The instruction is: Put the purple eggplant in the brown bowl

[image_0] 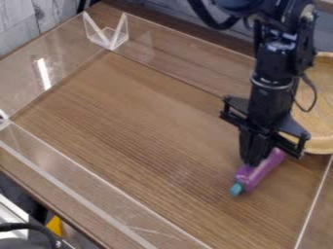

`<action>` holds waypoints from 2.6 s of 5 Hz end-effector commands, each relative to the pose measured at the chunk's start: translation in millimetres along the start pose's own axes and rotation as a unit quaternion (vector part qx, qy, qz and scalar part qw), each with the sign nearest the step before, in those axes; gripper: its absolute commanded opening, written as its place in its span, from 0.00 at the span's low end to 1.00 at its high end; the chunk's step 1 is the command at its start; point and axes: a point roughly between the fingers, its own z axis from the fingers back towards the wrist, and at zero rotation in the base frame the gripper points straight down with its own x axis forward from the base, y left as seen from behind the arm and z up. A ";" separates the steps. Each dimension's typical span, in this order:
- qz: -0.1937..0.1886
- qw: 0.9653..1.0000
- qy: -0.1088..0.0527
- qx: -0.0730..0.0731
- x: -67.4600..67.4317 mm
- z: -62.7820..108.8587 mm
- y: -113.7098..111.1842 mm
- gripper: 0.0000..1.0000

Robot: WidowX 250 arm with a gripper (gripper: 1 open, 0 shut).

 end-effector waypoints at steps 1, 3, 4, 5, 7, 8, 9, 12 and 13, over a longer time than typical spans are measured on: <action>0.004 0.999 -0.045 -0.002 11.1 42.6 0.2 0.00; 0.018 0.998 -0.058 0.003 18.0 100.5 11.8 0.00; 0.025 0.998 -0.049 -0.009 9.7 89.5 9.8 1.00; 0.036 0.998 -0.046 -0.016 5.0 78.8 5.7 1.00; -0.005 0.999 -0.036 -0.016 -2.9 63.9 -8.6 1.00; -0.018 0.999 -0.031 -0.016 -4.6 58.4 -12.1 1.00; -0.033 0.999 -0.029 -0.016 -5.9 52.6 -17.0 1.00; -0.083 0.996 -0.028 -0.010 -5.5 30.9 -32.6 1.00; -0.093 0.995 -0.029 -0.006 -4.8 23.9 -37.1 1.00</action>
